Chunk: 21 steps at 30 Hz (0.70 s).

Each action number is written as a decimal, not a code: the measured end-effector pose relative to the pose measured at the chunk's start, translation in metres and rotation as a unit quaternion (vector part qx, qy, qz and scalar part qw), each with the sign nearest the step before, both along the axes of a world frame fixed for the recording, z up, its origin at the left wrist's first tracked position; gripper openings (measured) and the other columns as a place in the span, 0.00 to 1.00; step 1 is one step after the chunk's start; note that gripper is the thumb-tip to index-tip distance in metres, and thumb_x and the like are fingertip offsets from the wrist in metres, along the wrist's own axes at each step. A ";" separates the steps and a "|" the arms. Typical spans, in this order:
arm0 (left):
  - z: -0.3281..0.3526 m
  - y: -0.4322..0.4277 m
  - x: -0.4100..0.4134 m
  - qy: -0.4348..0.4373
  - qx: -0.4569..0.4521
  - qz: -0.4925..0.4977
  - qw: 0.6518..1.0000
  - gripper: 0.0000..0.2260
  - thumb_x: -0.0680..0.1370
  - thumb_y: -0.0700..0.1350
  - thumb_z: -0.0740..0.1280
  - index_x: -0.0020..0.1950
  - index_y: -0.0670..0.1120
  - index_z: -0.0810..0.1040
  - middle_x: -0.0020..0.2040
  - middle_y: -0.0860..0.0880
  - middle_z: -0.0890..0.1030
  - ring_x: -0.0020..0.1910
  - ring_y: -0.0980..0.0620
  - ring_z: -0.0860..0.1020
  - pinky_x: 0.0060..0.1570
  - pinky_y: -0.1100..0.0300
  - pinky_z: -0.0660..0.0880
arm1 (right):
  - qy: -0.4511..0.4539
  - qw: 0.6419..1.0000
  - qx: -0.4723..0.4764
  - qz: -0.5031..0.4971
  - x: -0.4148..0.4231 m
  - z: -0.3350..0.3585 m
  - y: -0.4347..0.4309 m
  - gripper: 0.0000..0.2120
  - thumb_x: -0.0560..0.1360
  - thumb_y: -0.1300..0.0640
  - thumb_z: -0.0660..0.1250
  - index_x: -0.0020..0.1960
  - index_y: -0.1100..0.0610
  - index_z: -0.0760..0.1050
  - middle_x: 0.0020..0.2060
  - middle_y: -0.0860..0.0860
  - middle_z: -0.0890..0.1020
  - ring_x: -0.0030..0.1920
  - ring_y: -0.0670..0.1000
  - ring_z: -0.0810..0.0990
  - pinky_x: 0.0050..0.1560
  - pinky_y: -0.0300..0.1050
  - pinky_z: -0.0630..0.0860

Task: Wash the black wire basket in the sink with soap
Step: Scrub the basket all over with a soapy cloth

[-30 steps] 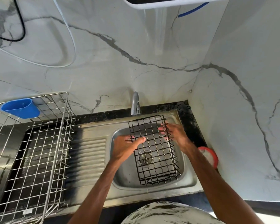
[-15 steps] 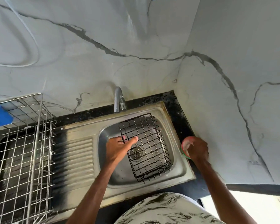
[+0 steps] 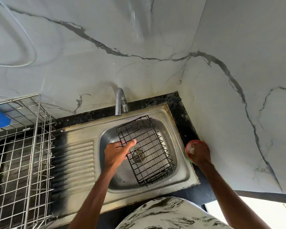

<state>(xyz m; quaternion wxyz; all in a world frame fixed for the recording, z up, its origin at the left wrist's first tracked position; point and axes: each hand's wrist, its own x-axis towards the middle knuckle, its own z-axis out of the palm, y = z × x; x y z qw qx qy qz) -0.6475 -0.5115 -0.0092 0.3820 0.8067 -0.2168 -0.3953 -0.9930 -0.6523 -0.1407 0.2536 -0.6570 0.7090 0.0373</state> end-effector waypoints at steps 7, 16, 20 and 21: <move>-0.004 0.004 0.002 0.021 -0.012 0.005 1.000 0.28 0.66 0.63 0.81 0.53 0.42 0.86 0.41 0.51 0.88 0.39 0.53 0.88 0.40 0.54 0.86 | -0.060 0.998 -0.025 -0.006 0.000 0.004 0.001 0.23 0.68 0.52 0.69 0.59 0.64 0.83 0.57 0.63 0.83 0.60 0.65 0.79 0.66 0.55 0.73; -0.009 0.009 0.002 0.016 -0.013 0.001 1.000 0.36 0.62 0.68 0.81 0.57 0.42 0.85 0.45 0.48 0.88 0.39 0.56 0.87 0.38 0.56 0.85 | -0.013 0.999 0.004 0.041 0.005 0.030 0.011 0.33 0.74 0.51 0.75 0.75 0.60 0.68 0.73 0.59 0.71 0.74 0.60 0.67 0.75 0.50 0.61; -0.005 0.007 -0.003 0.013 -0.016 -0.001 1.000 0.32 0.64 0.65 0.81 0.56 0.42 0.86 0.46 0.49 0.88 0.38 0.58 0.87 0.37 0.58 0.84 | 0.004 0.999 0.016 0.035 0.003 0.011 0.003 0.31 0.74 0.50 0.74 0.74 0.58 0.71 0.71 0.57 0.74 0.73 0.58 0.69 0.76 0.48 0.59; -0.004 0.007 -0.004 0.014 -0.017 0.001 1.000 0.31 0.65 0.64 0.81 0.56 0.42 0.86 0.46 0.50 0.88 0.38 0.58 0.87 0.37 0.58 0.84 | 0.007 0.999 0.021 0.037 0.002 0.009 0.002 0.29 0.75 0.50 0.73 0.73 0.57 0.72 0.71 0.56 0.74 0.73 0.58 0.69 0.76 0.48 0.59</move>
